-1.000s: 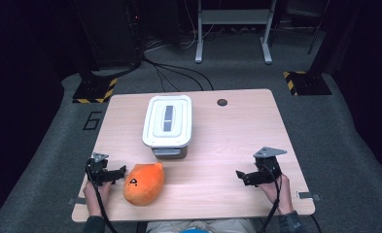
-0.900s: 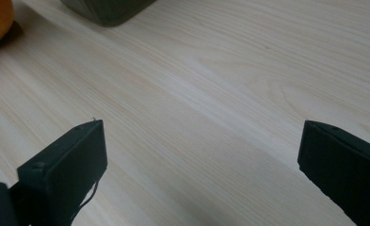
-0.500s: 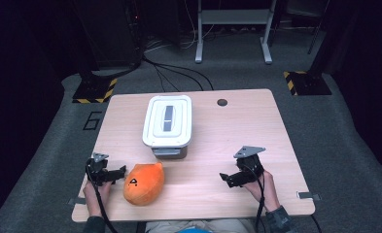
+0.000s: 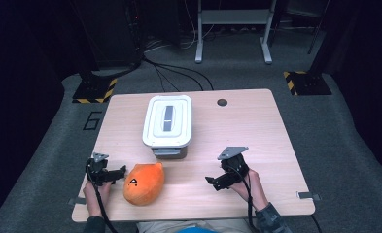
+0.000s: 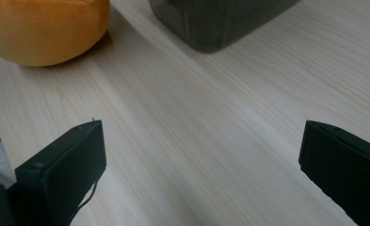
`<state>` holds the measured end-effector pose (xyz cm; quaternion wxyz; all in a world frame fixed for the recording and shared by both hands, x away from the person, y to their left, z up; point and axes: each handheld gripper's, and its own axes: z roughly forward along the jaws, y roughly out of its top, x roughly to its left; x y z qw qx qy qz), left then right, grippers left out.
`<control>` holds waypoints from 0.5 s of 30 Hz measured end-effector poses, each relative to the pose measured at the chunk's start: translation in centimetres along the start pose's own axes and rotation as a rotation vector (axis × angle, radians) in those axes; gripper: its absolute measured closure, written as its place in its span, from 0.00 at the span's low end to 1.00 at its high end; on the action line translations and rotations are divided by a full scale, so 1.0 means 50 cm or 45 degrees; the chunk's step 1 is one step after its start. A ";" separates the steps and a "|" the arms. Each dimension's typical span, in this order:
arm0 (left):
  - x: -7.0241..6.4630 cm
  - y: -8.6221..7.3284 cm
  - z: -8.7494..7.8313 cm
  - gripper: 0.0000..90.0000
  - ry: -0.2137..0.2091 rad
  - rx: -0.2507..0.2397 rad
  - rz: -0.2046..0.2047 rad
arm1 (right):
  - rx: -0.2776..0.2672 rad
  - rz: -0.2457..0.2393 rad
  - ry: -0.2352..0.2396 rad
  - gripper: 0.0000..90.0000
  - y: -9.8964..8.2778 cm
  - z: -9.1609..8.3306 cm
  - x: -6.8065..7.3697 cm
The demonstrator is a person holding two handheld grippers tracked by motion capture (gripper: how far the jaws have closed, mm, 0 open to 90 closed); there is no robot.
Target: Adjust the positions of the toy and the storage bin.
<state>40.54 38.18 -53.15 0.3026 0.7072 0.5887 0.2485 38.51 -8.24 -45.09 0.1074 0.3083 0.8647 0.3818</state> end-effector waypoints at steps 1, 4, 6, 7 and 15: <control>0.000 0.000 0.000 0.02 0.000 0.000 0.000 | 0.001 -0.008 0.006 0.01 0.002 0.002 0.002; 0.000 0.000 0.000 0.02 0.000 0.000 0.000 | 0.009 -0.036 0.036 0.00 0.013 0.011 0.013; 0.000 0.000 0.000 0.02 0.000 0.000 0.000 | 0.012 -0.041 0.053 0.00 0.020 0.017 0.020; 0.000 0.000 0.000 0.02 0.000 0.000 0.000 | 0.016 -0.038 0.062 0.00 0.024 0.020 0.024; 0.000 0.000 0.000 0.02 -0.001 0.000 0.000 | 0.037 -0.121 0.137 0.00 0.057 0.046 0.060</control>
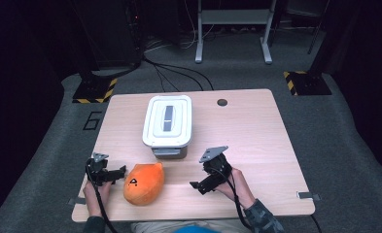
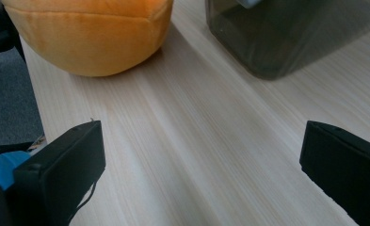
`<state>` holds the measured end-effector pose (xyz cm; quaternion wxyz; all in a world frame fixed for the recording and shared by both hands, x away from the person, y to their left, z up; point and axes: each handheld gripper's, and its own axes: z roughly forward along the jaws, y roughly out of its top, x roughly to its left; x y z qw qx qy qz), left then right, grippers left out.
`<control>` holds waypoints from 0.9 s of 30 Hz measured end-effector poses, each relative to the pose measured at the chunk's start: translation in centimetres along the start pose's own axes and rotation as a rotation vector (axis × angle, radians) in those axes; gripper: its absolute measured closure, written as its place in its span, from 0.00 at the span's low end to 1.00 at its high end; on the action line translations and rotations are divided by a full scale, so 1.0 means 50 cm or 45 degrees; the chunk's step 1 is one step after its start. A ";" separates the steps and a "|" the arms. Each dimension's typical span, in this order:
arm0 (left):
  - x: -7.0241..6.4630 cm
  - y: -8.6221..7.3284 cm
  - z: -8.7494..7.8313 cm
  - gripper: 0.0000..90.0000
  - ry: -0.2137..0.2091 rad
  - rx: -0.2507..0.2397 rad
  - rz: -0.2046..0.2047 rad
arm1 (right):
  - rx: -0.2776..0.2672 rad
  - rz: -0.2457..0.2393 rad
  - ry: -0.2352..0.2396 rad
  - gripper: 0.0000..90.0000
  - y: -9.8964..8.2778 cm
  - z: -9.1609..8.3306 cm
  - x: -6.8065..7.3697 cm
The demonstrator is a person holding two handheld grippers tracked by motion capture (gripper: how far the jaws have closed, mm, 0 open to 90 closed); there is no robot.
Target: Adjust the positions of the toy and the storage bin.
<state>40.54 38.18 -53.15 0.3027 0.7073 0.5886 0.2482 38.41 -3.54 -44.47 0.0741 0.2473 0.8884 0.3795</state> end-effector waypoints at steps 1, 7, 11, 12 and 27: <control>0.000 0.000 0.000 0.02 0.000 0.000 0.000 | 0.005 -0.007 0.008 0.00 0.006 0.004 0.006; 0.000 0.000 0.000 0.02 0.000 0.000 0.000 | 0.018 -0.058 0.072 0.00 0.039 0.033 0.031; 0.000 0.000 0.000 0.02 0.000 0.000 0.000 | 0.047 -0.081 0.112 0.00 0.060 0.053 0.049; 0.000 0.000 0.000 0.02 0.000 0.000 0.000 | 0.054 -0.082 0.125 0.00 0.064 0.057 0.054; 0.000 0.000 0.000 0.02 -0.001 -0.002 0.000 | 0.080 -0.177 0.227 0.00 0.139 0.140 0.106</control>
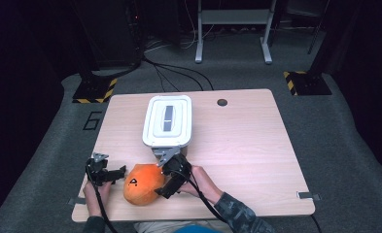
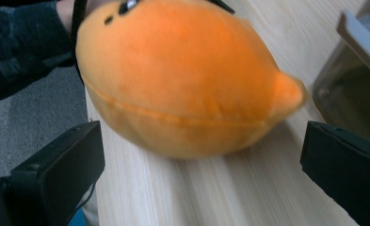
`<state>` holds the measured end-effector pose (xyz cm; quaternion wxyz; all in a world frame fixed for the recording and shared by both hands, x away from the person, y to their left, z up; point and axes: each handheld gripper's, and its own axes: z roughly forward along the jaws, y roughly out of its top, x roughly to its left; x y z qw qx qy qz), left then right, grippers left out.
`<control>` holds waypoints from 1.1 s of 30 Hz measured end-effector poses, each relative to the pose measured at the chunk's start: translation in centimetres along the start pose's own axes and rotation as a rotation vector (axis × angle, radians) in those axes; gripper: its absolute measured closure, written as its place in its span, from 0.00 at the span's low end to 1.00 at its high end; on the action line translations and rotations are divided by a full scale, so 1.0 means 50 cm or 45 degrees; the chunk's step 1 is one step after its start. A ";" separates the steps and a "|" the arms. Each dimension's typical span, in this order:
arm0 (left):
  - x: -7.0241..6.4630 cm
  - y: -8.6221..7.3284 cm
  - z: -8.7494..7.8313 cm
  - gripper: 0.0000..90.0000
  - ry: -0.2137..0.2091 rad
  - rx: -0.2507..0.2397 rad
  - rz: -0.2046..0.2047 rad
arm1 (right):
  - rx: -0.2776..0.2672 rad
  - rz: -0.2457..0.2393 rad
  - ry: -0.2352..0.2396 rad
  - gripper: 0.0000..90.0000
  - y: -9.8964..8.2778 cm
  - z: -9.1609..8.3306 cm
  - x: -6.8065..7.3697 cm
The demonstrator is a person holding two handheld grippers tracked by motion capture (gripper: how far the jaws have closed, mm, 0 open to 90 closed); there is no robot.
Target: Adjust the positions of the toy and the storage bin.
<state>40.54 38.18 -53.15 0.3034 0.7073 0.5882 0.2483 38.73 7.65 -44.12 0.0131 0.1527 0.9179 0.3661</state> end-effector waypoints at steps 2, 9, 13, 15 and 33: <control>0.000 0.000 0.000 0.02 -0.001 0.000 0.002 | -0.008 -0.014 0.012 0.00 0.013 0.010 0.003; -0.001 0.000 0.000 0.02 0.000 -0.008 -0.006 | 0.009 -0.054 0.036 0.28 0.032 0.043 0.013; -0.001 0.000 0.001 0.02 -0.001 -0.009 -0.006 | 0.010 -0.046 0.033 0.47 0.024 0.053 0.011; -0.001 0.000 0.000 0.02 -0.001 -0.008 -0.006 | 0.009 -0.042 0.034 0.57 0.018 0.056 0.010; -0.001 0.000 0.000 0.02 0.000 -0.009 -0.006 | -0.129 -0.041 0.029 0.80 -0.012 0.006 0.033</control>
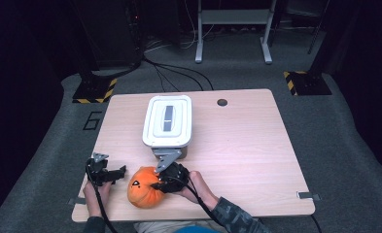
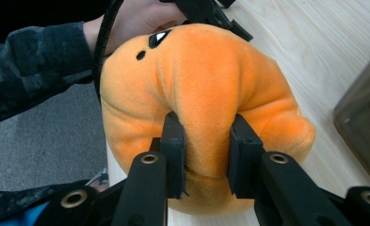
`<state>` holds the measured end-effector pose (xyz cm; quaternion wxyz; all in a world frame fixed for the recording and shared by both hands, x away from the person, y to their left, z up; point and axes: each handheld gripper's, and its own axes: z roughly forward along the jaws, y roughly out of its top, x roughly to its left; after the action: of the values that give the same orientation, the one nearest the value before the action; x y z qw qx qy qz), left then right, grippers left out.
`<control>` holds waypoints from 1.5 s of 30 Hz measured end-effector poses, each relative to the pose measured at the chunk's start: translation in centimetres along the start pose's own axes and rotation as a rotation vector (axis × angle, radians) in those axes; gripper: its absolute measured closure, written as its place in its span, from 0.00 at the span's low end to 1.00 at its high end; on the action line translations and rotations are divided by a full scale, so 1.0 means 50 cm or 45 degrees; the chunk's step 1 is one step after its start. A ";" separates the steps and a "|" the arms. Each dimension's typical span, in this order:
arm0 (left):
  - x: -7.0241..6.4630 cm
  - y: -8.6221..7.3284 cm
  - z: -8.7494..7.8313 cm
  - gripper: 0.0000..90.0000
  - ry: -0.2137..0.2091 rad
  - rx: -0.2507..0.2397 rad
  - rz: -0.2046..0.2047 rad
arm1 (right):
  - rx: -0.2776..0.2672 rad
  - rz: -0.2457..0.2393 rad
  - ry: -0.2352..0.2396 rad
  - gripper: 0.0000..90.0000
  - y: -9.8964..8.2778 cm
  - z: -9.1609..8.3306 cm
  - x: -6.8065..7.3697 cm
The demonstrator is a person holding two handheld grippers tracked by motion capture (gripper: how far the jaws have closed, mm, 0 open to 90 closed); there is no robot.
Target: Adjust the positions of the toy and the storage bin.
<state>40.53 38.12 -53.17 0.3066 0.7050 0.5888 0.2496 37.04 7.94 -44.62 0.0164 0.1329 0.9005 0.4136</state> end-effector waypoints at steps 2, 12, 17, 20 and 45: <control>0.000 0.000 0.000 0.02 0.000 0.000 0.000 | -0.007 0.000 -0.006 0.80 -0.007 -0.008 0.001; 0.000 0.000 0.000 0.02 0.000 0.000 -0.001 | -0.020 0.025 -0.043 0.80 -0.035 -0.050 -0.001; 0.001 0.000 -0.001 0.02 0.000 0.006 0.008 | -0.030 0.030 -0.062 0.80 -0.048 -0.071 -0.003; 0.001 0.000 -0.001 0.02 0.000 0.007 0.009 | -0.035 0.034 -0.071 0.80 -0.053 -0.083 -0.004; 0.001 0.000 -0.001 0.02 0.000 0.007 0.010 | -0.097 0.137 -0.220 0.80 -0.131 -0.201 -0.035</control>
<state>40.51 38.16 -53.14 0.3038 0.7081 0.5867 0.2492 35.84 -4.03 -43.04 0.0767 0.2155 0.8710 0.4347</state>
